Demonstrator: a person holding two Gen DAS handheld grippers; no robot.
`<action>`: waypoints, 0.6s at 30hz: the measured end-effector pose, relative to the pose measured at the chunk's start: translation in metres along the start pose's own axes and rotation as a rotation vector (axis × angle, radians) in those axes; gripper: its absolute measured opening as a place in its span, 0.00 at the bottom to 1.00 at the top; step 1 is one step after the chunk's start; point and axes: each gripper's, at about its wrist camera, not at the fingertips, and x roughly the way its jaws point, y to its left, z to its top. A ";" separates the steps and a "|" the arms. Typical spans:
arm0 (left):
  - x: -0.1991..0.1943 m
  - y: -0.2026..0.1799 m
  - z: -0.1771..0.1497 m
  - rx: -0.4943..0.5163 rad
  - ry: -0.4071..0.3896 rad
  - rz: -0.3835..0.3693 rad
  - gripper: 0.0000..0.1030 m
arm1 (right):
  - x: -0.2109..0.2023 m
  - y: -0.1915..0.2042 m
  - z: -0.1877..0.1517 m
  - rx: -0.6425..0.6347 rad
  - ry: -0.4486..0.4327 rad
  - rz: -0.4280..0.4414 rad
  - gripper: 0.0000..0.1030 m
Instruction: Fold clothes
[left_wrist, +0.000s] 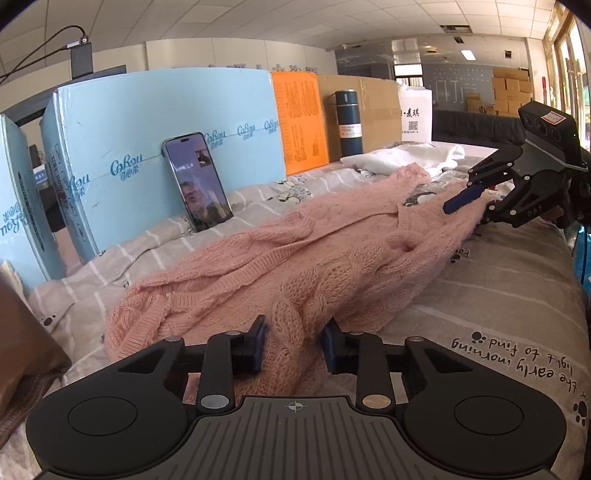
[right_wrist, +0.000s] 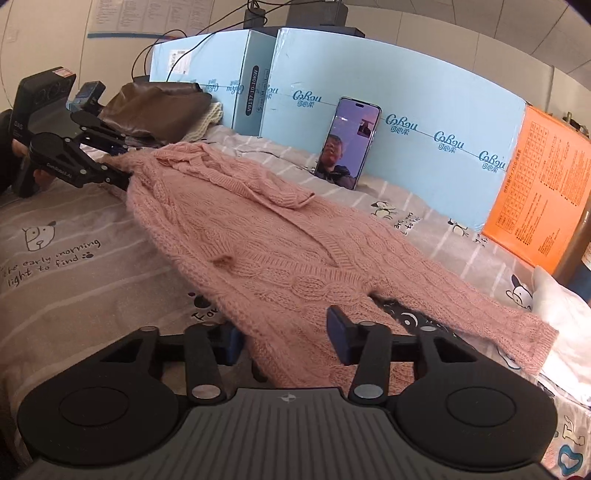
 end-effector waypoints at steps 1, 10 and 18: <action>0.000 0.005 0.003 -0.008 -0.018 0.006 0.21 | -0.003 -0.003 0.001 0.010 -0.017 0.015 0.15; 0.026 0.052 0.027 -0.006 -0.036 0.132 0.20 | 0.057 -0.072 0.052 0.024 -0.062 -0.018 0.12; 0.050 0.082 0.033 -0.112 -0.067 0.194 0.81 | 0.097 -0.098 0.046 0.100 -0.026 -0.052 0.46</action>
